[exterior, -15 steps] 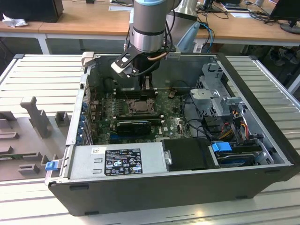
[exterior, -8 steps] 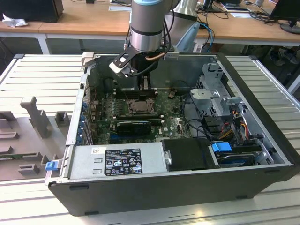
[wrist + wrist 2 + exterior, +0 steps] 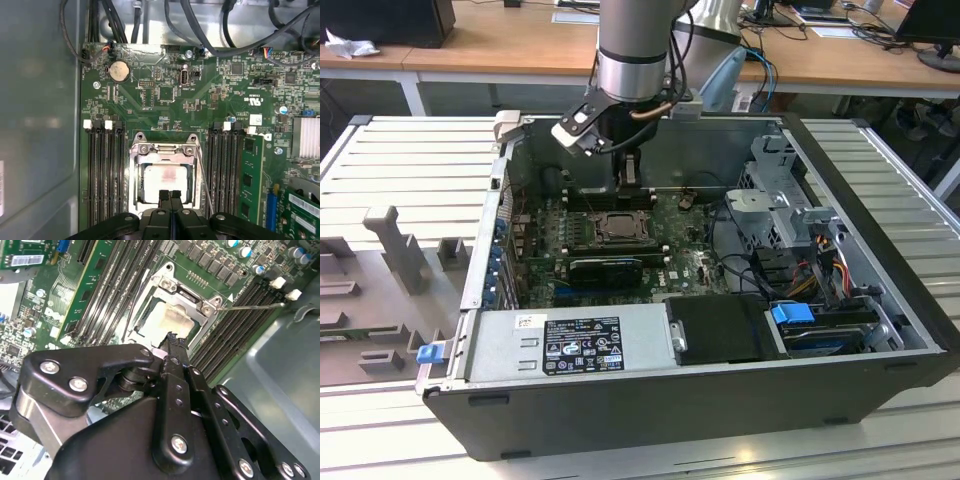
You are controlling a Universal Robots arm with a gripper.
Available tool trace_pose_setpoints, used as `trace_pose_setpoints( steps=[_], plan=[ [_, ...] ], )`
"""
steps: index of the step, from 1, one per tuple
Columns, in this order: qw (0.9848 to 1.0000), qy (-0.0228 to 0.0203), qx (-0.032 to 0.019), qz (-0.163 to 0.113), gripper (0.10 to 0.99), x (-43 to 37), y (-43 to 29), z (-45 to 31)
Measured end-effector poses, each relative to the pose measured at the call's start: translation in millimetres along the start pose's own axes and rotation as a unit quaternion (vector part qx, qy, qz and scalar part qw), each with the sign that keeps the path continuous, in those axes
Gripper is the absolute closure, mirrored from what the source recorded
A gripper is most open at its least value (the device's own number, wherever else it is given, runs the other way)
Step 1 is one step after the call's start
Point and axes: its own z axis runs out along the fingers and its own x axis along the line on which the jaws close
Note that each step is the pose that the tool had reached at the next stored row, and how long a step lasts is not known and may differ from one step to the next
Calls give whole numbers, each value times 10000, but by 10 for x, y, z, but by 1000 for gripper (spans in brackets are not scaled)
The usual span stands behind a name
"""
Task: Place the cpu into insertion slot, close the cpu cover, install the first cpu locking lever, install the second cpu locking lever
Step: 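Install the first cpu locking lever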
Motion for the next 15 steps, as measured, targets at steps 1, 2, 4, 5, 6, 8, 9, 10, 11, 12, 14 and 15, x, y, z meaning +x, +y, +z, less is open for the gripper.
trace_pose_setpoints(
  steps=[1,2,4,5,6,8,9,10,11,12,14,15],
  plan=[
    [10000,0,0,0,980,-1,-2,-63],
    [10000,0,0,0,980,-2,-3,-97],
    [10000,0,0,0,980,-3,-5,-146],
    [10000,0,0,0,980,-4,-5,-185],
    [10000,0,0,0,980,-4,-6,-212],
    [10000,0,0,0,980,-5,-6,-252],
    [10000,0,0,0,980,-6,-7,-275],
    [10000,0,0,0,980,-7,-7,-312],
    [10000,0,0,0,980,-7,-8,-358],
    [10000,0,0,0,980,-8,-8,-392],
    [10000,1,0,-6,980,-9,-9,-431],
    [10000,0,-1,-48,980,-9,-9,-431]
  ],
)
